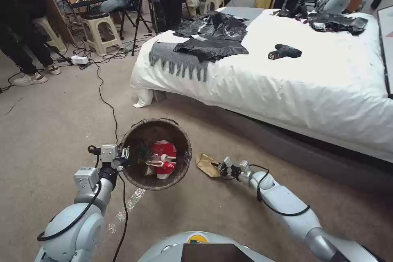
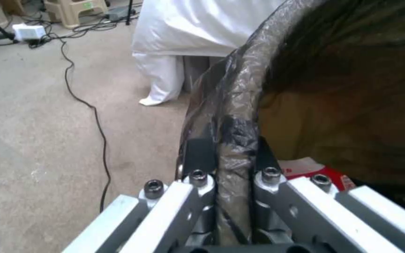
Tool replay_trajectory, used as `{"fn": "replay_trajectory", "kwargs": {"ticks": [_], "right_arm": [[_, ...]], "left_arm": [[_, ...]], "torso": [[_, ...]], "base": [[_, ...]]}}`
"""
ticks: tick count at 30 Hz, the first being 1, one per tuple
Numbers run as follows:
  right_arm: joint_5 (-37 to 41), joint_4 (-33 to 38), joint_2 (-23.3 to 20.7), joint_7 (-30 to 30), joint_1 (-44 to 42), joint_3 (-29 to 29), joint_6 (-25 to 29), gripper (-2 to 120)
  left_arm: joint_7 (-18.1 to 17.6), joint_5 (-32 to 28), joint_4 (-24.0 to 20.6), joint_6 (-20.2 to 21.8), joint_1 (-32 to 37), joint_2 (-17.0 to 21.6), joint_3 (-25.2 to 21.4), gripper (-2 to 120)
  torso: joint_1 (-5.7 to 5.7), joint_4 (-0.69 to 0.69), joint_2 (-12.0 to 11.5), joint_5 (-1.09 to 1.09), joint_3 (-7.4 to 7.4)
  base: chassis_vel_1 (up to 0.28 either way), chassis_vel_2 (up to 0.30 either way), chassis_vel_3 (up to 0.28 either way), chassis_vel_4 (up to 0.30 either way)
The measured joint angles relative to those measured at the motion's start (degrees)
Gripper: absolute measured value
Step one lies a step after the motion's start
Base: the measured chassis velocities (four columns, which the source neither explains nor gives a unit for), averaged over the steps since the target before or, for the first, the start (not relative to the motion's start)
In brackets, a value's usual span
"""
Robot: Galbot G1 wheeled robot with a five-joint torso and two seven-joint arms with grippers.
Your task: Pick up the trash bin, then pick up the garbage from the floor and place it into the trash bin.
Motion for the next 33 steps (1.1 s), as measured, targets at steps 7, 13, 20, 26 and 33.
{"fn": "replay_trajectory", "kwargs": {"ticks": [7,13,20,26,33], "right_arm": [[9.4,19.5,-10.9,3.7,-6.1,2.2,-1.5,0],[14.6,30.0,-18.4,5.1,-7.8,4.3,-2.2,0],[18.6,38.7,-23.3,7.1,-8.0,7.0,-3.8,0],[21.3,44.0,-25.6,8.1,-7.9,10.3,-5.4,0],[25.7,51.9,-28.3,8.7,-7.1,14.4,-7.7,0]], "left_arm": [[-0.1,-0.1,0.0,0.2,-0.2,0.1,0.0,4],[-0.1,-0.2,0.7,0.3,-0.8,0.0,0.0,4],[-0.3,-0.1,0.6,0.4,-0.6,-0.7,-0.2,4],[-1.8,0.0,0.3,1.0,-0.6,-1.0,0.0,4],[-2.2,0.0,-0.1,1.1,-0.3,-0.9,-0.5,4]], "torso": [[0.0,-0.02,0.0,0.0,0.0],[0.0,0.0,0.0,0.0,0.0],[0.0,0.01,0.0,0.01,0.0],[0.0,0.0,0.0,0.01,0.0],[0.0,0.0,0.0,-0.01,0.0]], "base": [[0.0,0.0,0.0,0.0],[0.0,0.0,0.0,0.0],[0.0,0.0,0.0,0.0],[0.0,0.0,0.0,0.0],[0.0,0.0,0.0,0.0]]}}
